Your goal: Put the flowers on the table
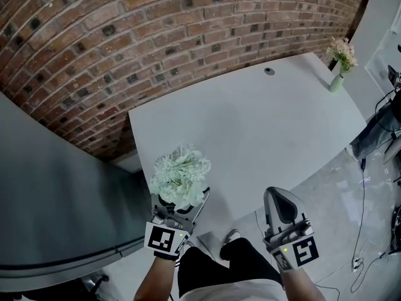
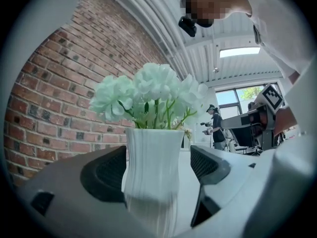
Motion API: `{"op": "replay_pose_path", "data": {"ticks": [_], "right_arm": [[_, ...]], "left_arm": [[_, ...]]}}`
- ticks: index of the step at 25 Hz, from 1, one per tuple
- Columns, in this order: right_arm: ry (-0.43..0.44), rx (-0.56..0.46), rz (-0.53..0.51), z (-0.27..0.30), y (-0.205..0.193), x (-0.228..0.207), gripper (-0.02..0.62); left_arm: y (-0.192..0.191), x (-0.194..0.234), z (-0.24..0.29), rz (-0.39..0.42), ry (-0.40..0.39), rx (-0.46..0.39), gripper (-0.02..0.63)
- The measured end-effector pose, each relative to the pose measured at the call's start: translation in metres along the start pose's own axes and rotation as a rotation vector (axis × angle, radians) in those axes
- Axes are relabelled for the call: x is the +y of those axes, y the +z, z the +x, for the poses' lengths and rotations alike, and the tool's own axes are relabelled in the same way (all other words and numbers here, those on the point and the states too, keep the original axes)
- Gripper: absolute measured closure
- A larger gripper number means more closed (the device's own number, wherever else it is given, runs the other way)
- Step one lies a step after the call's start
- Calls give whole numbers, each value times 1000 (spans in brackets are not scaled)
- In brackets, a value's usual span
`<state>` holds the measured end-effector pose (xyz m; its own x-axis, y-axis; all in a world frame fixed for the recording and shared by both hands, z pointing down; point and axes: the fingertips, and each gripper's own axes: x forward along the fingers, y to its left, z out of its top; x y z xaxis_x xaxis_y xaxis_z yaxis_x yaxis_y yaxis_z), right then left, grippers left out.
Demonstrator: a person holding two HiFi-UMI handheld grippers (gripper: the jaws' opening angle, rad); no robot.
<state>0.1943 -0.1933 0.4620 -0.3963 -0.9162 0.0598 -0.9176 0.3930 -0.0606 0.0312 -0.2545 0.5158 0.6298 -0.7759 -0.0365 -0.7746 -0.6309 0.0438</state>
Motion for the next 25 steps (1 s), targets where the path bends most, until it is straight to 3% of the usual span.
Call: {"op": "replay_pose_path", "data": {"ticks": [10, 25], "right_arm": [[-4, 62, 2, -8, 9, 16, 577], [49, 43, -8, -14, 48, 50, 578]], "left_arm": [[9, -2, -21, -33, 11, 38, 219], [37, -17, -71, -115, 68, 73, 246]]}}
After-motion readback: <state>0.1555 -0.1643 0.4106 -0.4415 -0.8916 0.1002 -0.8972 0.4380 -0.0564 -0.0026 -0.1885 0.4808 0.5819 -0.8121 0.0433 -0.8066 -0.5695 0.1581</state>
